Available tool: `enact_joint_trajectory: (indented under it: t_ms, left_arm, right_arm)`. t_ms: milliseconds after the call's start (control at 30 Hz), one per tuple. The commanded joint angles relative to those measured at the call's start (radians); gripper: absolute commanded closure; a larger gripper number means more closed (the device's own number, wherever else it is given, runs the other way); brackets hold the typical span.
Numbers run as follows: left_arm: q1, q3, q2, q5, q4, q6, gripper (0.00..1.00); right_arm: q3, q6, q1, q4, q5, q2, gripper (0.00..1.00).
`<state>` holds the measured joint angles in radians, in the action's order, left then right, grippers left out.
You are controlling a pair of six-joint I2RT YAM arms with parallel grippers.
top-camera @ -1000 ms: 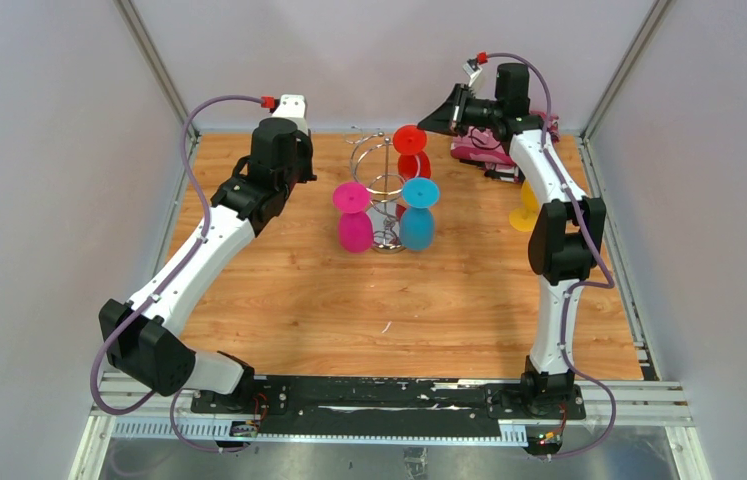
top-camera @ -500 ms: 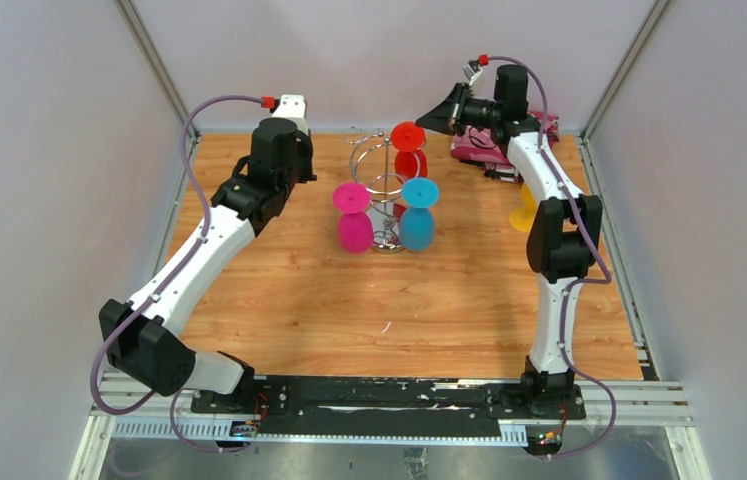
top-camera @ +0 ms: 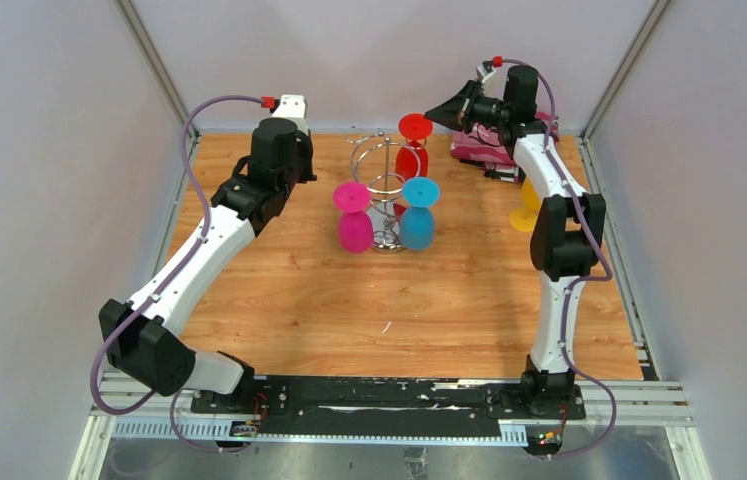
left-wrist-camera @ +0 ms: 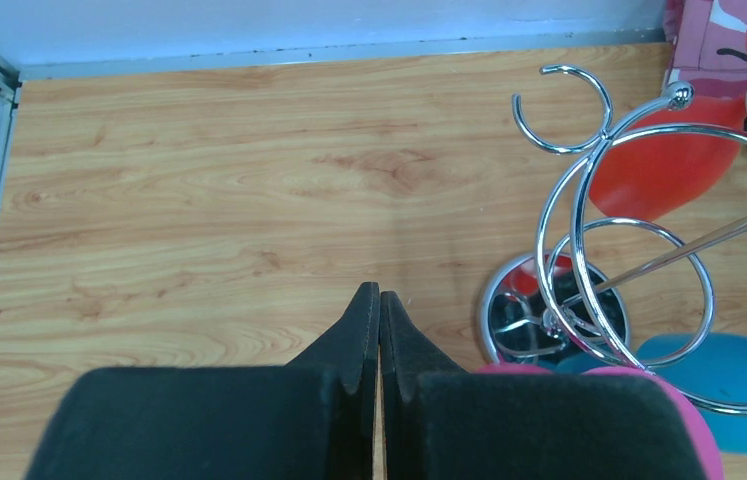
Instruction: Take the wine glass off the wine glass rack
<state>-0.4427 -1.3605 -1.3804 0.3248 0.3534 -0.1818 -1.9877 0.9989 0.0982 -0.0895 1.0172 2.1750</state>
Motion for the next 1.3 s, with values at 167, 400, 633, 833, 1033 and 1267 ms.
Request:
enact_joint_trajectory:
  t_ms: [167,400,633,833,1033,1267]
  left_arm:
    - [-0.007,0.006,0.008,0.010,0.000,0.013,1.00]
    - [-0.007,0.007,0.002,0.010,-0.003,0.010,1.00]
    - [-0.007,0.009,0.004,0.013,-0.005,0.007,1.00]
    - [-0.007,0.025,0.016,0.045,-0.025,0.001,1.00]
    - [-0.006,0.043,0.047,0.054,-0.066,-0.014,1.00]
    - [0.016,0.055,0.087,-0.075,-0.153,-0.049,0.86]
  right_arm:
    - [0.012,0.063,-0.042,-0.067,-0.013,0.015,1.00]
    - [0.024,0.097,-0.063,-0.114,-0.007,0.003,1.00]
    - [-0.033,0.132,-0.070,-0.136,-0.009,0.017,1.00]
    - [-0.055,0.184,-0.082,-0.196,-0.010,0.001,1.00]
    - [-0.127,0.206,-0.089,-0.203,-0.008,-0.042,1.00]
    - [-0.069,0.201,-0.120,-0.238,0.009,-0.220,1.00]
